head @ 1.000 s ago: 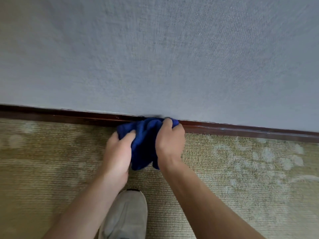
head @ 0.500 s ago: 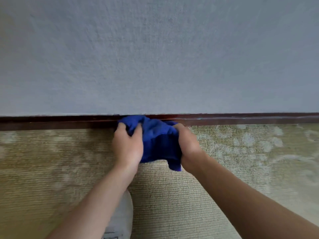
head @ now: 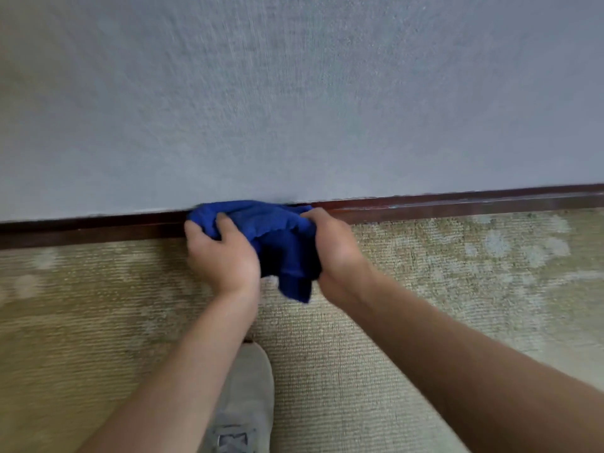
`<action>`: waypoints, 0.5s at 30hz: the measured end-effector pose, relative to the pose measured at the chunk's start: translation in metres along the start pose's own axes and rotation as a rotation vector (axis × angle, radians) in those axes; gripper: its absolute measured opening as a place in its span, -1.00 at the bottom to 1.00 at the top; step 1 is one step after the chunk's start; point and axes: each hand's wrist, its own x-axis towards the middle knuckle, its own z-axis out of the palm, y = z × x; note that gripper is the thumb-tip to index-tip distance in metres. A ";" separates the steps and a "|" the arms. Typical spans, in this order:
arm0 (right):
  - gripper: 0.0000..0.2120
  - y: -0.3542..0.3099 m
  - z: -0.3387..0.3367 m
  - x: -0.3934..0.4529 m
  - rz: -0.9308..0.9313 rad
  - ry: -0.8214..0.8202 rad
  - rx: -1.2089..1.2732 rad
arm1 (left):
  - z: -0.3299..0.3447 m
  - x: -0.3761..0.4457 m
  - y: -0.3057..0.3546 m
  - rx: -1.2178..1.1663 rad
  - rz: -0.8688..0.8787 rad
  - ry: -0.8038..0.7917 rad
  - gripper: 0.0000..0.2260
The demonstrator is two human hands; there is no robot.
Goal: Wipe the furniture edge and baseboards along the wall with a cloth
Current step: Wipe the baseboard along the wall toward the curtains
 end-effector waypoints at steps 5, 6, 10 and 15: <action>-0.68 -0.013 -0.063 0.017 -0.036 0.242 -0.063 | 0.036 -0.048 0.004 -0.005 -0.121 -0.359 -0.87; -0.70 -0.013 -0.078 0.016 -0.034 0.256 -0.095 | 0.033 -0.051 0.001 -0.022 -0.161 -0.464 -0.88; -0.76 -0.001 -0.095 0.000 0.039 0.204 -0.229 | -0.012 -0.047 -0.004 -0.070 -0.264 -0.524 -0.93; -0.70 0.002 -0.061 -0.027 0.172 -0.038 -0.297 | -0.077 -0.049 0.017 -0.066 -0.575 -0.475 -0.80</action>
